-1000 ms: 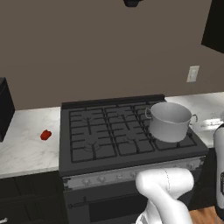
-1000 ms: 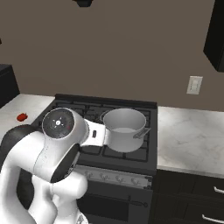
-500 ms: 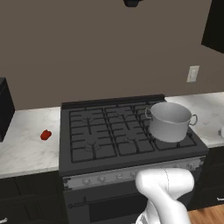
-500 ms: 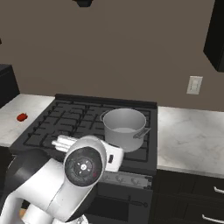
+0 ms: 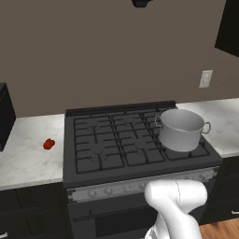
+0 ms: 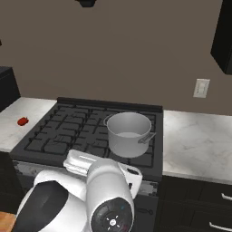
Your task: Turn on the burner for the pot on the stove. Wait thirty seconds for the pot to heat up. Then add the bell pepper to the pot.
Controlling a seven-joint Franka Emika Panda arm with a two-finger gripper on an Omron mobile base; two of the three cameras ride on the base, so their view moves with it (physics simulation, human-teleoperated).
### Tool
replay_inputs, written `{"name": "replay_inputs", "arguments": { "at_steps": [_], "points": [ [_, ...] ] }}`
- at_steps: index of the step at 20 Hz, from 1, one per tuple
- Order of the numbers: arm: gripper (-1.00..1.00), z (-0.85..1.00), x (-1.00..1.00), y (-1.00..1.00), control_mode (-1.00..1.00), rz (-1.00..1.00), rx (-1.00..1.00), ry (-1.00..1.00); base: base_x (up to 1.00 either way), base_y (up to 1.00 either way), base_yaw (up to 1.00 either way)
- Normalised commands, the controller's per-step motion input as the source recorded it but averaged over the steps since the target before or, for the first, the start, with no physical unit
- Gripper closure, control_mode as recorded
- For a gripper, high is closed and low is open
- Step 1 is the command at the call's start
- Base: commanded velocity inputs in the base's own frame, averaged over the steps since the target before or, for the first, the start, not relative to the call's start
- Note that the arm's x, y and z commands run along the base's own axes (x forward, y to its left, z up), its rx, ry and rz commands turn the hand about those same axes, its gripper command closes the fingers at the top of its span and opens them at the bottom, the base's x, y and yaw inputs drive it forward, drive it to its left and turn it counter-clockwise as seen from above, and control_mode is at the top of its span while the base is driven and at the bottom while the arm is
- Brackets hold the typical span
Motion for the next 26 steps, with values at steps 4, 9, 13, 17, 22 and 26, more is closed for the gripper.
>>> {"name": "replay_inputs", "arguments": {
  "at_steps": [4, 9, 13, 17, 22, 26],
  "points": [
    [-1.0, -0.27, -0.05, -0.22, -1.0, 0.0, 0.05, -0.14, 0.0, 0.0, 0.0],
    [-1.0, -0.45, -0.09, -0.13, -1.0, 0.0, 0.01, -0.15, 0.0, 0.0, 0.0],
    [-1.0, -0.58, -0.07, -0.02, -1.0, 0.0, 0.0, -0.14, 0.0, 0.0, 0.0],
    [-1.0, -0.59, -0.03, 0.0, -1.0, 0.0, 0.0, -0.12, 0.0, 0.0, 0.0],
    [-1.0, -0.49, 0.0, 0.0, -1.0, -0.03, 0.0, -0.07, 0.0, 0.0, 0.0],
    [-1.0, -0.37, 0.02, 0.0, -1.0, -0.07, 0.0, -0.03, 0.0, 0.0, 0.0]
  ]
}}
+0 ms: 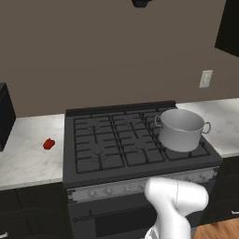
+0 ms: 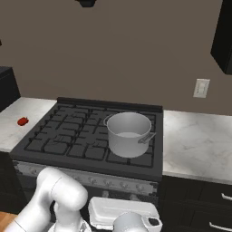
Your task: Turn on the burner for the pot on the stove. Wait thirty seconds for the pot to heat up. Then add the bell pepper to the pot.
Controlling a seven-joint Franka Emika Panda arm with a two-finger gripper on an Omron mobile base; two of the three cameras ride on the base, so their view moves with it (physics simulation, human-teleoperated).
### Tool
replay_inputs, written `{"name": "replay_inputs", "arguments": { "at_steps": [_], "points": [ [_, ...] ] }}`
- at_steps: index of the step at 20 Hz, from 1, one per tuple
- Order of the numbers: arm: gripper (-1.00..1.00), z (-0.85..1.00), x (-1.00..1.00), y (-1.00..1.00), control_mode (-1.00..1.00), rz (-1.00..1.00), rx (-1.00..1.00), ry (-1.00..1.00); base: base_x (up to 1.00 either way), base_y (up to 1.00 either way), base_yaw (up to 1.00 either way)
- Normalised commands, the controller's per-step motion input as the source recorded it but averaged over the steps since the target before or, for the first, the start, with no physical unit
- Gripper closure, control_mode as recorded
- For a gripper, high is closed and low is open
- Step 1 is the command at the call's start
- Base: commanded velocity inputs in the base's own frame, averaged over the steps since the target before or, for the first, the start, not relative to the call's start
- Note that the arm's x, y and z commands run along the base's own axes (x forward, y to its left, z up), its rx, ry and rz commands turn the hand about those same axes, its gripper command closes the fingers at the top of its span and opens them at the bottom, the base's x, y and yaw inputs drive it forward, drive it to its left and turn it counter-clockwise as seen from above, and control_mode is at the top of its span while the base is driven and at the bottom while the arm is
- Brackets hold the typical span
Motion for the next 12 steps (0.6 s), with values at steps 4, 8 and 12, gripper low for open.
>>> {"name": "replay_inputs", "arguments": {
  "at_steps": [4, 8, 12],
  "points": [
    [-1.0, -0.28, 0.08, 0.0, -1.0, -0.05, 0.0, -0.04, 0.0, 0.0, 0.0],
    [-1.0, -0.19, 0.22, 0.0, -1.0, 0.0, 0.0, -0.03, 0.0, 0.0, 0.0],
    [-1.0, -0.14, 0.26, 0.0, -1.0, 0.0, 0.0, -0.03, 0.0, 0.0, 0.0]
  ]
}}
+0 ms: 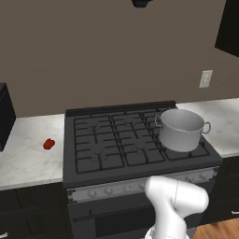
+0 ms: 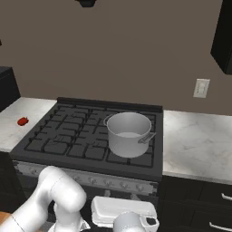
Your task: Turn on the burner for the pot on the stove. Wait thirty seconds for the pot to heat up. Then add the bell pepper to the pot.
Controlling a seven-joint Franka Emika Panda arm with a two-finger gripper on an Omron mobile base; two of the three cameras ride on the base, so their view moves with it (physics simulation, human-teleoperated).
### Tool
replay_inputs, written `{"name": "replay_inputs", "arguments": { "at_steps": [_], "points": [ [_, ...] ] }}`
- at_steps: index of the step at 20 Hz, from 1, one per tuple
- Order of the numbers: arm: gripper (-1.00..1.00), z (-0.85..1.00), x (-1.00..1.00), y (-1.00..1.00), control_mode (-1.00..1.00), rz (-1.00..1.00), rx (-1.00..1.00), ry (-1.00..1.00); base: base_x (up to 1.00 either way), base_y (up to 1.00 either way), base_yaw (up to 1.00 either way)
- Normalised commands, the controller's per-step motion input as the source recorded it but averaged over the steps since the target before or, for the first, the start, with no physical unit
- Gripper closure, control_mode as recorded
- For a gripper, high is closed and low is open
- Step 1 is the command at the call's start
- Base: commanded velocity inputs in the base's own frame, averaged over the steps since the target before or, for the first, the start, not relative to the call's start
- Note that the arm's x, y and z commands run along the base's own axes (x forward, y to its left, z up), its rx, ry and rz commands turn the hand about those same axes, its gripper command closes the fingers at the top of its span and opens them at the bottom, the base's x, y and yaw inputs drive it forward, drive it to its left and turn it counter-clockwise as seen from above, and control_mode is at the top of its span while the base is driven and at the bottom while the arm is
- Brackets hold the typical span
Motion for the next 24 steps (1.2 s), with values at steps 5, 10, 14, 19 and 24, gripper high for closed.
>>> {"name": "replay_inputs", "arguments": {
  "at_steps": [5, 10, 14, 19, 24],
  "points": [
    [-1.0, -0.26, 0.16, 0.0, -1.0, 0.03, 0.0, -0.11, 0.0, 0.0, 0.0],
    [-1.0, -0.37, 0.11, 0.0, -1.0, 0.02, 0.0, -0.14, 0.0, 0.0, 0.0],
    [-1.0, -0.28, 0.18, 0.0, -1.0, 0.0, 0.0, -0.11, 0.0, 0.0, 0.0],
    [-1.0, -0.25, 0.18, 0.0, -1.0, 0.0, -0.02, -0.05, 0.0, 0.0, 0.0],
    [-1.0, -0.24, 0.2, 0.0, -1.0, 0.0, -0.01, 0.0, 0.0, 0.0, 0.0]
  ]
}}
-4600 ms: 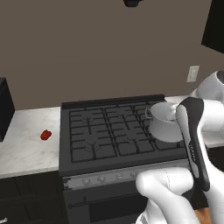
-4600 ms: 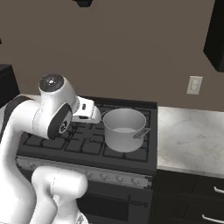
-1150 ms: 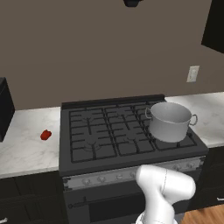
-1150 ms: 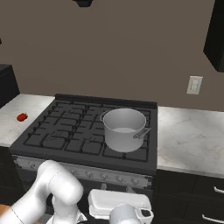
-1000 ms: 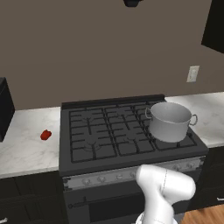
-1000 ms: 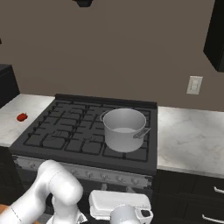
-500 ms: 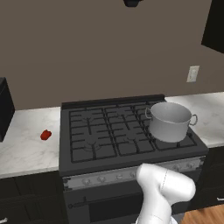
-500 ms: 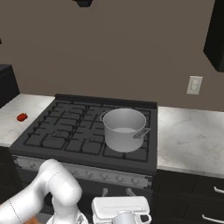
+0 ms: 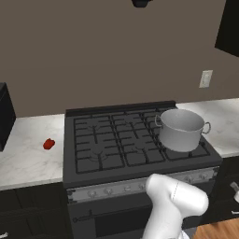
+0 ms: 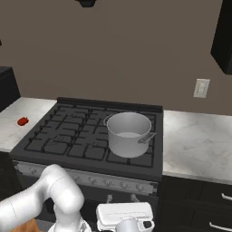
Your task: Turn on the burner for the pot on the stove. Wait thirty seconds for the pot to heat up. Then add the bell pepper to the pot.
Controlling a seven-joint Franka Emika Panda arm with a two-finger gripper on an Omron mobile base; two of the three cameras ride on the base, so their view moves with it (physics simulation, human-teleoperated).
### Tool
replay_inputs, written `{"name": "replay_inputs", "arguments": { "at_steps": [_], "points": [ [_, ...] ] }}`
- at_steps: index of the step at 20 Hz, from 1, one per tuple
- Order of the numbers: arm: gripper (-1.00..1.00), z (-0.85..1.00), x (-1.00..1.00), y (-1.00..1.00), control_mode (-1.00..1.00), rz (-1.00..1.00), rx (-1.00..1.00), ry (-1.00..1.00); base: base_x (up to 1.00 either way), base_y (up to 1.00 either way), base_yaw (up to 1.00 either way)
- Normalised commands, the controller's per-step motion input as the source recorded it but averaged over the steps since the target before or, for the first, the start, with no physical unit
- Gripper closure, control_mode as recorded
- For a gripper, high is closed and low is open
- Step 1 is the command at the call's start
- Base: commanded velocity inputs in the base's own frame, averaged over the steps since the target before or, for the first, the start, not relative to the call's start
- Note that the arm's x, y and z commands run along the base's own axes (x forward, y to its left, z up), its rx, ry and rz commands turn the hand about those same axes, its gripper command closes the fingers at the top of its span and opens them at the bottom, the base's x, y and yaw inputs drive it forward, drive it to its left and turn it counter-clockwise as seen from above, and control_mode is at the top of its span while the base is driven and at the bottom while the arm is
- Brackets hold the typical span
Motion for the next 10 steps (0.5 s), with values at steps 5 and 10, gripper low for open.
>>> {"name": "replay_inputs", "arguments": {
  "at_steps": [5, 10],
  "points": [
    [-1.0, -0.24, 0.28, 0.0, -1.0, 0.0, 0.0, 0.0, 0.0, 0.0, 0.0],
    [-1.0, -0.25, 0.33, 0.0, -1.0, 0.0, 0.0, 0.0, 0.0, 0.0, 0.0]
  ]
}}
